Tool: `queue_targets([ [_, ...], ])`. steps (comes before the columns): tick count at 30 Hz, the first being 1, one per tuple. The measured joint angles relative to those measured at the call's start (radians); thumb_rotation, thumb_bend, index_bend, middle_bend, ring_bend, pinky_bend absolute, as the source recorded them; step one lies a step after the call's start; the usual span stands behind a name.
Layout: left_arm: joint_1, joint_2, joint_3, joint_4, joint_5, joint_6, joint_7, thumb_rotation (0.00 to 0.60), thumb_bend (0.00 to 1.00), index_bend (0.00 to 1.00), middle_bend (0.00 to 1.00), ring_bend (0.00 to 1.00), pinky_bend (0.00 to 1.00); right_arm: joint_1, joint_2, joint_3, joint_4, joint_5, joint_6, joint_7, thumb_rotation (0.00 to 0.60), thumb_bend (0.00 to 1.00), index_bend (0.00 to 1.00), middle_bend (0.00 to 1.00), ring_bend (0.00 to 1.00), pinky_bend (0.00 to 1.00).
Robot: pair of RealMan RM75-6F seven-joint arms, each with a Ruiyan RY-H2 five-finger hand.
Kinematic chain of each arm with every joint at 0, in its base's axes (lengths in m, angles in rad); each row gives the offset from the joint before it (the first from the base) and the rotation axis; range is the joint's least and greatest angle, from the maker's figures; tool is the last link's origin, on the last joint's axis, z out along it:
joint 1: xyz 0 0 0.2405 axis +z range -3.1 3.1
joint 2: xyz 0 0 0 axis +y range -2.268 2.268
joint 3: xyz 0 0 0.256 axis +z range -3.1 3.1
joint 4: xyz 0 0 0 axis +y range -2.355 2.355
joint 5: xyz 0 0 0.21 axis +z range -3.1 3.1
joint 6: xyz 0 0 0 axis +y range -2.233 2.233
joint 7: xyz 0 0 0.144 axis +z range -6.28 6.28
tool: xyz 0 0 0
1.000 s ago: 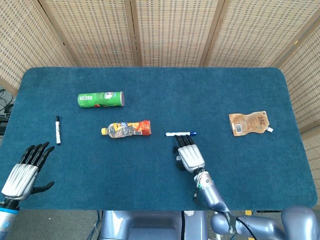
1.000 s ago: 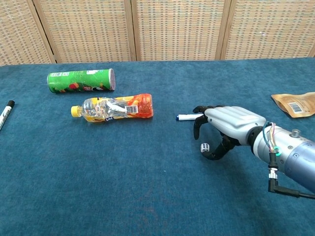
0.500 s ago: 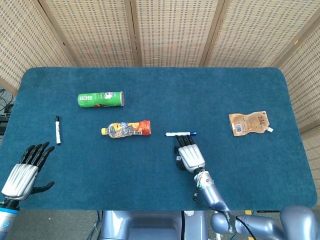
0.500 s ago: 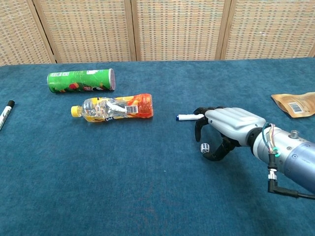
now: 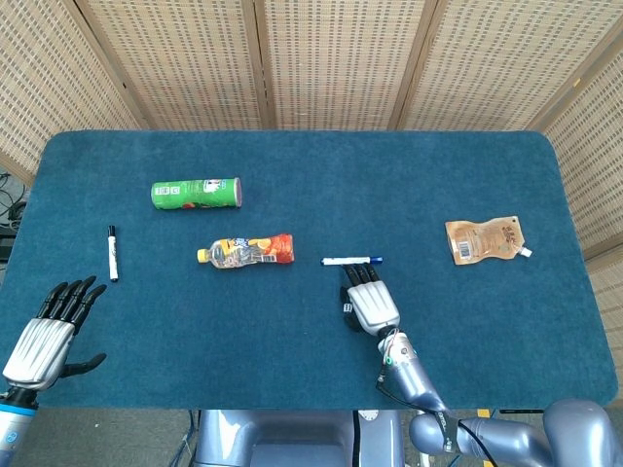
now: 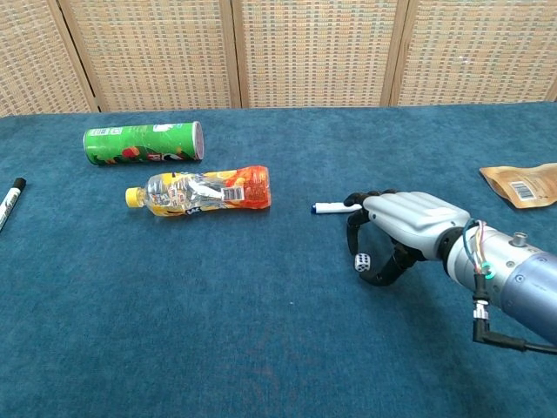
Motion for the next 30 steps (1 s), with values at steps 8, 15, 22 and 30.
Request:
queue_targets([
  [8,-0.001,0.001,0.001,0.0,0.0,-0.002,-0.001,0.6,0.17,0.0,0.0,0.0,0.0,0.001,-0.002,0.0,0.006,0.0,0.003,0.003,0.6,0.4,0.48,0.1,0.0,0.0],
  [15,-0.001,0.001,0.0,0.0,-0.002,-0.003,-0.003,0.6,0.17,0.0,0.0,0.0,0.0,0.001,-0.005,0.0,0.01,-0.002,0.005,0.005,0.6,0.41,0.49,0.11,0.0,0.0],
  [22,-0.002,0.002,0.001,-0.001,-0.002,-0.004,-0.004,0.6,0.17,0.0,0.0,0.0,0.0,0.0,-0.005,0.0,0.008,-0.009,0.014,0.004,0.6,0.41,0.5,0.12,0.0,0.0],
  [30,-0.002,0.002,0.0,0.0,-0.003,-0.004,-0.007,0.6,0.17,0.0,0.0,0.0,0.0,0.006,0.03,0.019,-0.032,-0.018,0.045,-0.033,0.6,0.41,0.5,0.12,0.0,0.0],
])
